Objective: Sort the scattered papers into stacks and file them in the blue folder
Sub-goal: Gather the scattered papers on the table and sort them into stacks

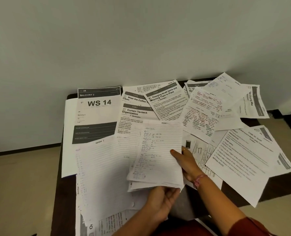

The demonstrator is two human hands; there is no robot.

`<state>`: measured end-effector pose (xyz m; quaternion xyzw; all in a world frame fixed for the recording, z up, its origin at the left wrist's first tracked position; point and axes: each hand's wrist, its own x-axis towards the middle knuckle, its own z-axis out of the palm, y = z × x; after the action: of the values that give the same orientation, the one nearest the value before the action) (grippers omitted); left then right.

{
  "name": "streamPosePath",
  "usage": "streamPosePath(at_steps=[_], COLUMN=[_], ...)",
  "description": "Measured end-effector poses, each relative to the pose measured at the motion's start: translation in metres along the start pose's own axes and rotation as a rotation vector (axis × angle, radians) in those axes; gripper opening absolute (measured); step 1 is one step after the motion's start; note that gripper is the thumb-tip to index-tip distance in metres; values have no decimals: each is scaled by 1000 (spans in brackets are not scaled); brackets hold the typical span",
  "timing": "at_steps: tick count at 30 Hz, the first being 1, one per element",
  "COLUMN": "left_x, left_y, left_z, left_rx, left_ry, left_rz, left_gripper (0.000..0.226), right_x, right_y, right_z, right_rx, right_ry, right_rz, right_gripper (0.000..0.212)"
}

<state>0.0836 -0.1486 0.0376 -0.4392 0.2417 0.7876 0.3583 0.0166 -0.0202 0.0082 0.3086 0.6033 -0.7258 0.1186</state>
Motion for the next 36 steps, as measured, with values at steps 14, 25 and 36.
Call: streamPosePath(at_steps=[14,25,36], left_x=[4,7,19], left_y=[11,109,73], left_z=[-23,7,66], left_rx=[669,439,688], left_ry=[-168,-210,-58], left_rz=[-38,284,632], left_gripper=[40,42,31], right_x=[-3,-9,0], right_y=[-10,-35,-45], right_z=[-20,-53,-83], right_rx=[37,10,-285], right_ry=[-64,-172,-264], right_rz=[-37,-203,-289], right_gripper=[31,50,50])
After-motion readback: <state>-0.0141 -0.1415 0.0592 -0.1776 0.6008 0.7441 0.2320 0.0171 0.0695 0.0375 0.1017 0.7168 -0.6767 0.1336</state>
